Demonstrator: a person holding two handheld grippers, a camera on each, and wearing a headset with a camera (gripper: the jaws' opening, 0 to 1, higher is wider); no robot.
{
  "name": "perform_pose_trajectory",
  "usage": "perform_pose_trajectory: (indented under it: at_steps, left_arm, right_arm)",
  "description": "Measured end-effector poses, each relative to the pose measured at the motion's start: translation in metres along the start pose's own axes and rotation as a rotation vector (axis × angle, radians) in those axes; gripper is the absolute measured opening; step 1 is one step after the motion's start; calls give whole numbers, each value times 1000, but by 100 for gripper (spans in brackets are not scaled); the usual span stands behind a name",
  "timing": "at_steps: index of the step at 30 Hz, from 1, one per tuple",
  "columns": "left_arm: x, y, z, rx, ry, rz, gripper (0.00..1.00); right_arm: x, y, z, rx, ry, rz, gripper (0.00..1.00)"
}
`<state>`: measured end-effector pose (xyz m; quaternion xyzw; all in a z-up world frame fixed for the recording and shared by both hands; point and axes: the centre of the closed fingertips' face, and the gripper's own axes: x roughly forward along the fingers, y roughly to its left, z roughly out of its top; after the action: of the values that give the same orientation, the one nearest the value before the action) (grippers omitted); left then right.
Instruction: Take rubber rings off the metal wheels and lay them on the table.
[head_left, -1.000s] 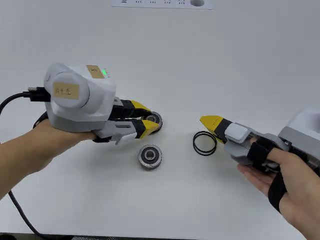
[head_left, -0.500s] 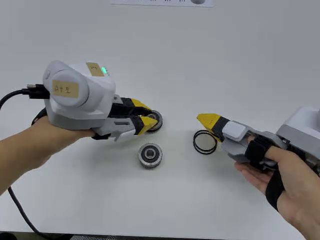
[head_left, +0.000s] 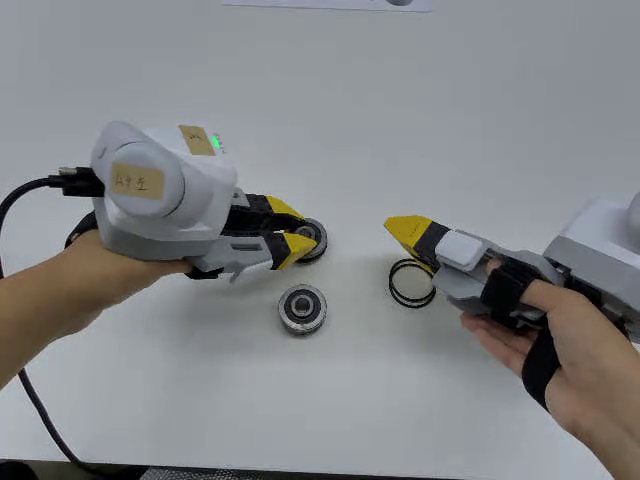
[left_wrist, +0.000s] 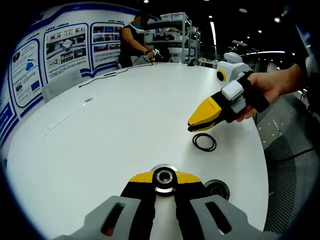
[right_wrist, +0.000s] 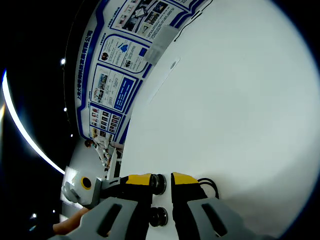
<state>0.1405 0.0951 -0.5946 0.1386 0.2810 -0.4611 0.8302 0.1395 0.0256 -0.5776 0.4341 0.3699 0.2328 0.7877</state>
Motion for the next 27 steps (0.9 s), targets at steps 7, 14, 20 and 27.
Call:
perform_pose_trajectory:
  at_steps: [7,14,20,27]
  left_arm:
    - [0,1,0,20,5,1,14]
    - [1,1,0,41,14,-7,13]
    - [1,1,0,48,16,-19,13]
    - [2,1,0,53,15,-26,13]
  right_arm:
    - [7,8,-5,-14,23,31,18]
    - [19,20,-17,-58,67,76,28]
    - [33,26,-32,-62,111,110,37]
    - [43,25,-36,-62,134,117,40]
